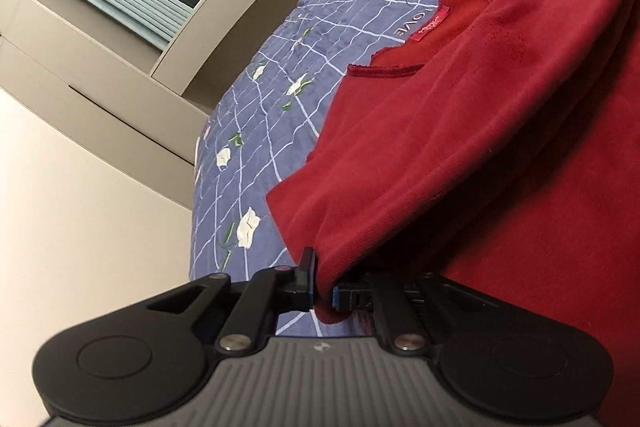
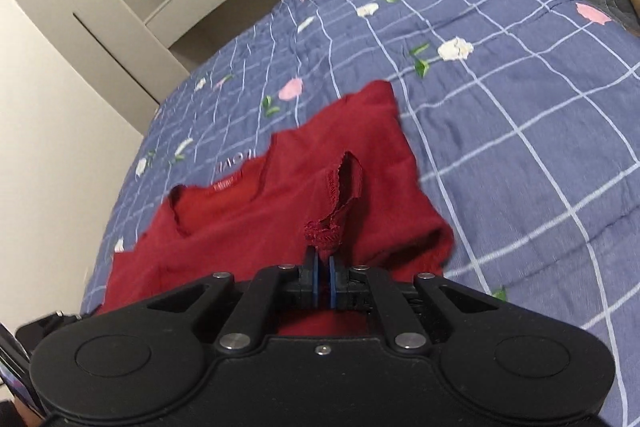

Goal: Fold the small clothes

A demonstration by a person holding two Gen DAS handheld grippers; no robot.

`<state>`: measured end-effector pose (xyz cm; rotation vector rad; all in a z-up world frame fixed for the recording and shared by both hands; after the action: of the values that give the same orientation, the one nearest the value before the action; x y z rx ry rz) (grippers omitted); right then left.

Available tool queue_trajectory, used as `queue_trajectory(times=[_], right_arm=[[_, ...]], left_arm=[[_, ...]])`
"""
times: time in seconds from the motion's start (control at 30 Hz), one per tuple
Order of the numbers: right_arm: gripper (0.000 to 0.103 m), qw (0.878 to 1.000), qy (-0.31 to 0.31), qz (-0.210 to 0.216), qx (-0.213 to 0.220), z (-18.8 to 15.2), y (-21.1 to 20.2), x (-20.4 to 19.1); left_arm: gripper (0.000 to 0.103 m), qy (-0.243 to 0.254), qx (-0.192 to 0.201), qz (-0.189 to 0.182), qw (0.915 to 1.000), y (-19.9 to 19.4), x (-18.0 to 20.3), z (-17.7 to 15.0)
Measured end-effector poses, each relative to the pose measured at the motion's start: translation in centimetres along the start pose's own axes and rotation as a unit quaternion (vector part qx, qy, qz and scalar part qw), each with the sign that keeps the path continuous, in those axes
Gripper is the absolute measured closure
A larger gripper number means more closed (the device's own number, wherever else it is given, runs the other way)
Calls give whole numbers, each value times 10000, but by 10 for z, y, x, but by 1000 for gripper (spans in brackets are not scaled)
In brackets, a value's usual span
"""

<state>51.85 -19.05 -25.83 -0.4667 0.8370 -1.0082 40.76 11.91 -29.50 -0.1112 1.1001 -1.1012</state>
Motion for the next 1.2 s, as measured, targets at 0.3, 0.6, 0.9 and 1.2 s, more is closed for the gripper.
queue_trajectory(times=[0.3,0.6,0.9,1.2], right_arm=[[61,9999,-103,-66,84,16,-13,11],[60,9983,-570,-145,-16,44,15,6],[94,9907,-1332,-207,-156,42,22,-14],[94,9867,-1500,-625,-63,60,23,-10]], left_arm=[[52,115,69,18,9999,-9,-11,0],[10,-128,-374,-496,9980,-33,-32,-16],[6,-2952,-773,-1196,9447,-51,-84,-35],[5,-3544,-767,-1069,9258,8,-89,10]])
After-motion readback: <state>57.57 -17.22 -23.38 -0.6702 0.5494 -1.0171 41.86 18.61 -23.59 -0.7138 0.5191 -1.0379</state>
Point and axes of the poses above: each gripper's, at about its wrist camera, not at the fingertips, and y roughly the way its jaws point, x to its right, z to its top, the point moved 7 cm from there along y, roughly the way its jaws point, and after that the axes turned 6 degrees about -y, right-handed, at the moved point
